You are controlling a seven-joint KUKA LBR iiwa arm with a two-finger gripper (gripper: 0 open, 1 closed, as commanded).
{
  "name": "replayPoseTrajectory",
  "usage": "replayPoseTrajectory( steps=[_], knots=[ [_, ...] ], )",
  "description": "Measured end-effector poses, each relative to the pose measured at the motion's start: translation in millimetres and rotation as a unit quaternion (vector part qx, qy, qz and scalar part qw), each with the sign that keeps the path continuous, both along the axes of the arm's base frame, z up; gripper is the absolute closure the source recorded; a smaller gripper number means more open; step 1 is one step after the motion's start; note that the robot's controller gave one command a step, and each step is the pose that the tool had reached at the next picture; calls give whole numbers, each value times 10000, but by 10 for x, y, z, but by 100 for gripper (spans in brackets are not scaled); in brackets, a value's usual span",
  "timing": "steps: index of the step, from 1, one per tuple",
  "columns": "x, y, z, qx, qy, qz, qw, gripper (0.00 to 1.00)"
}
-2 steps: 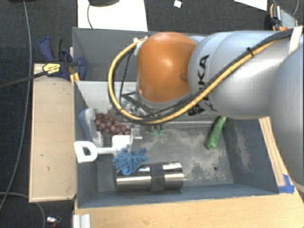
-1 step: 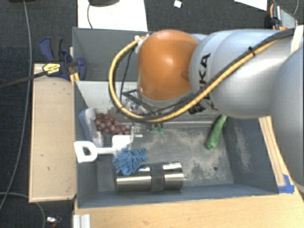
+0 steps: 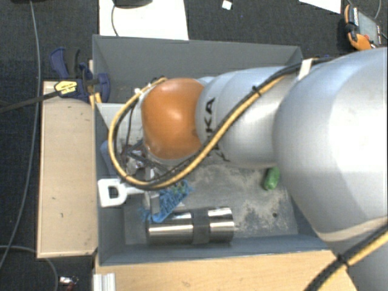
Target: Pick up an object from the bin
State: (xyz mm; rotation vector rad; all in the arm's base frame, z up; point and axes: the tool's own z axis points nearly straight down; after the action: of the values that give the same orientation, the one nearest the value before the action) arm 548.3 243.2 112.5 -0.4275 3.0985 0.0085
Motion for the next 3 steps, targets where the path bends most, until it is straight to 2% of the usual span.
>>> replayPoseTrajectory(
  steps=[1,2,3],
  knots=[
    [-157,83,253,-16,-2,444,9990,0],
    [-64,-31,-109,30,-73,520,9986,0],
    [278,-317,-420,-3,-36,1633,9866,0]
  ],
)
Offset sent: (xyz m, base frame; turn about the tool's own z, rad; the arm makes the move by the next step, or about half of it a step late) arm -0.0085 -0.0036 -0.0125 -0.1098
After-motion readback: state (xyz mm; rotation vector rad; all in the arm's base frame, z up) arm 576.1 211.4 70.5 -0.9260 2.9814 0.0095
